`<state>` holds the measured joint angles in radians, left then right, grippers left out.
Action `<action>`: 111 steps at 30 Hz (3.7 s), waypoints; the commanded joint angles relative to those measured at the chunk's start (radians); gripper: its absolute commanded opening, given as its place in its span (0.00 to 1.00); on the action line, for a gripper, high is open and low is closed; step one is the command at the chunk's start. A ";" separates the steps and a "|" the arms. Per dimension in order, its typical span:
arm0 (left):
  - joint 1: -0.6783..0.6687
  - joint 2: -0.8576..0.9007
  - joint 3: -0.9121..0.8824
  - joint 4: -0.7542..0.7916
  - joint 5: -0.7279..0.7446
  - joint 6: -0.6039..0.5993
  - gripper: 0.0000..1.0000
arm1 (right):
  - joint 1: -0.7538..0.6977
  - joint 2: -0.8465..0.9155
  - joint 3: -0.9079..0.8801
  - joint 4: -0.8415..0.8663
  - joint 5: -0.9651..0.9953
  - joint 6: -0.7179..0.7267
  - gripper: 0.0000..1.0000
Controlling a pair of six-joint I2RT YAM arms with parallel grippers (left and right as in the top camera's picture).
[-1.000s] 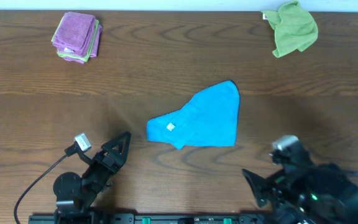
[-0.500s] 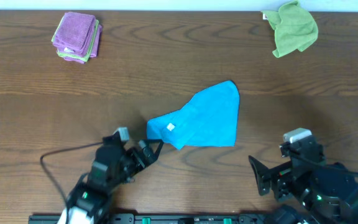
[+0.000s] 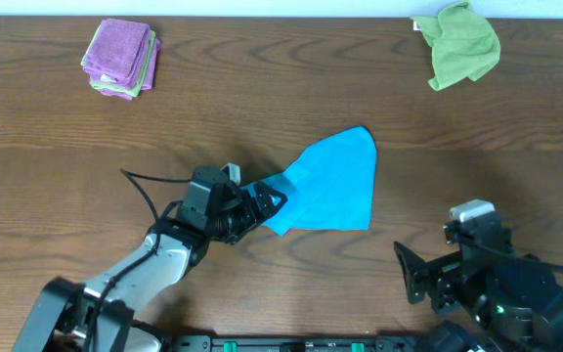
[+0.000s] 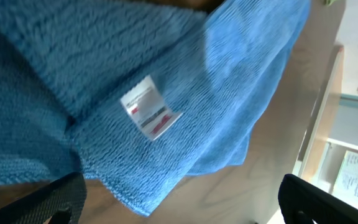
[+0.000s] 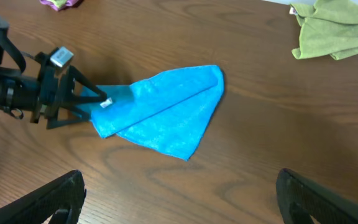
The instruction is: Fold the cloth
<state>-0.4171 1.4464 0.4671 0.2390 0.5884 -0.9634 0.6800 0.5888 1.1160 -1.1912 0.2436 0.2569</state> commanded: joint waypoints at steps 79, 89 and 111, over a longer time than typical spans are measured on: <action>-0.060 0.005 0.018 0.047 -0.187 -0.114 0.07 | -0.006 0.060 0.007 -0.017 0.023 0.016 0.95; 0.013 0.005 0.042 0.061 -0.207 -0.038 0.06 | -0.006 0.060 0.007 -0.017 0.023 0.011 0.95; 0.273 0.005 0.328 -0.216 -0.352 0.273 0.96 | -0.014 0.330 -0.002 0.138 0.073 0.000 0.50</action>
<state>-0.1459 1.4494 0.7773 0.0769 0.2333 -0.7902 0.6781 0.8875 1.1156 -1.0672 0.3058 0.2550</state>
